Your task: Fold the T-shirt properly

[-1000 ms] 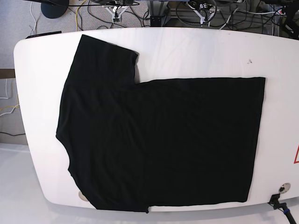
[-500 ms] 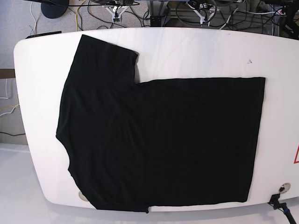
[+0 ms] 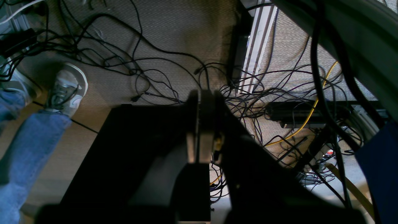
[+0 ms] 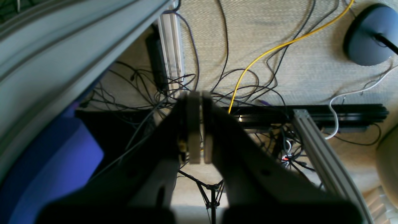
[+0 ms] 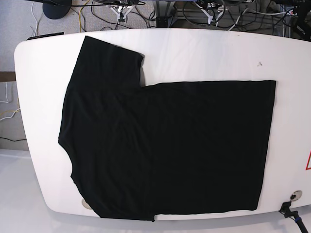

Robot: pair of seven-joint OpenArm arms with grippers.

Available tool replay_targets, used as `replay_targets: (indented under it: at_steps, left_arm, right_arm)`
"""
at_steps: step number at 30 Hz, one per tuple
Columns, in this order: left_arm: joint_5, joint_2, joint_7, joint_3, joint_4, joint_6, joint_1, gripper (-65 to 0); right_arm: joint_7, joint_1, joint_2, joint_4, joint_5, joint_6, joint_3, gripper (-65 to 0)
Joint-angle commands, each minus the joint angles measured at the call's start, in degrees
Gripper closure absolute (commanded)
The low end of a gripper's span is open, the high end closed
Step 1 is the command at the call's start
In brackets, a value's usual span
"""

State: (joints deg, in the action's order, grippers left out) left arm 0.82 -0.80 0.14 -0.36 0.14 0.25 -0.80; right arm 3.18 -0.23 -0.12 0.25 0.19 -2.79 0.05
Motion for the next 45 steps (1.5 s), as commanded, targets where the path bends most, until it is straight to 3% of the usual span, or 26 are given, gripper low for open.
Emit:
replay_targets:
  at_steps: [1,45]
  left_arm:
    - [0.1,-0.1,0.0,0.0,0.1,0.2,0.0,0.0]
    - [-0.4,-0.7,-0.2,0.1,1.5,-0.1,-1.4,0.0]
  right_arm:
    - [-0.2,-0.1,0.2,-0.2,-0.1,-0.2,0.3,-0.5]
    - [-0.3,-1.7,1.1,0.0,-0.1,-0.9,0.2,0.0]
